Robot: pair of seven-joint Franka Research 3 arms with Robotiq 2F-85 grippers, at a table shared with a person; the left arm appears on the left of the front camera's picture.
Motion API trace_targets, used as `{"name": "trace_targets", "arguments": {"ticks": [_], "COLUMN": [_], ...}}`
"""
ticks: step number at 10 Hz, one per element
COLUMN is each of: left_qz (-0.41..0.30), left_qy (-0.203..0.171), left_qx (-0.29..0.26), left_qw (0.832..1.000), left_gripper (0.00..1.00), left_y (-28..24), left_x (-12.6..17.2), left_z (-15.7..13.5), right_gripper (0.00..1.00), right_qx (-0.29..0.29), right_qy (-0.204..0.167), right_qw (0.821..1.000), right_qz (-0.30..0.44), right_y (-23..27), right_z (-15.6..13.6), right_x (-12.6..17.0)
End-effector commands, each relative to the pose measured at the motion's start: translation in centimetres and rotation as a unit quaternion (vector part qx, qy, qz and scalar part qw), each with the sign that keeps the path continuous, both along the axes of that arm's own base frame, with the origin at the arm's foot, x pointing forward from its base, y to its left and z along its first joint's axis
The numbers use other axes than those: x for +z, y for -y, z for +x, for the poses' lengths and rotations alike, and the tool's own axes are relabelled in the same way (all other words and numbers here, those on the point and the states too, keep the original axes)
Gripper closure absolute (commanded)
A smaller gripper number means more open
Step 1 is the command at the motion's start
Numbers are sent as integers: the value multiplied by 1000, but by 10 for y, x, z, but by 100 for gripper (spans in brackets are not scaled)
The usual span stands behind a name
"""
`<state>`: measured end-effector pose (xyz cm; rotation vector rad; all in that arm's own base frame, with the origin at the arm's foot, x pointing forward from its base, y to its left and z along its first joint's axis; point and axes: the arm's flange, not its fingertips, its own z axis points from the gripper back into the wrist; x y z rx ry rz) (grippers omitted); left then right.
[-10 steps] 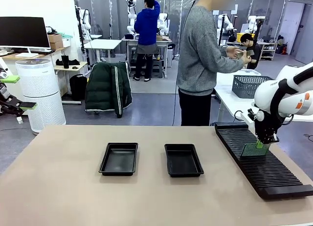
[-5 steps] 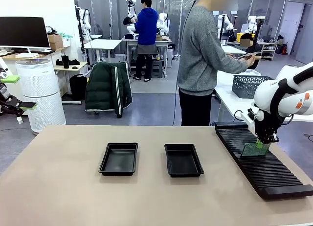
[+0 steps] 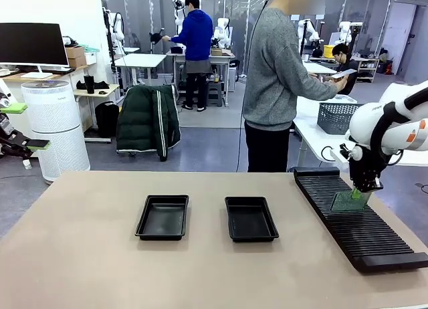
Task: Inspect and transfer BCBs to ESD trays.
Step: Pick up the Blank PCB from the PCB Rack and place it in the left ESD tray.
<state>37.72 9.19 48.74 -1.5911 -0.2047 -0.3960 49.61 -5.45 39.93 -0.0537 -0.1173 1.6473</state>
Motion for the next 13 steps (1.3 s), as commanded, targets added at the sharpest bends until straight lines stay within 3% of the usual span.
{"name": "trace_targets", "arguments": {"ticks": [1,6,13], "left_qz": [0,0,0], "left_qy": [1,1,1], "left_qx": [1,1,1], "left_qw": [1000,1000,1000], "left_gripper": [0,0,0], "left_y": [-1,-1,-1], "left_x": [1,1,1], "left_z": [-1,-1,-1], "right_gripper": [100,100,100], "right_qx": [-9,-25,-54], "right_qy": [-12,-21,-16], "right_qw": [1000,999,998], "right_qz": [-9,-5,-15], "right_y": [0,-4,1], "right_z": [-7,-30,-60], "right_x": [31,126,234]}}
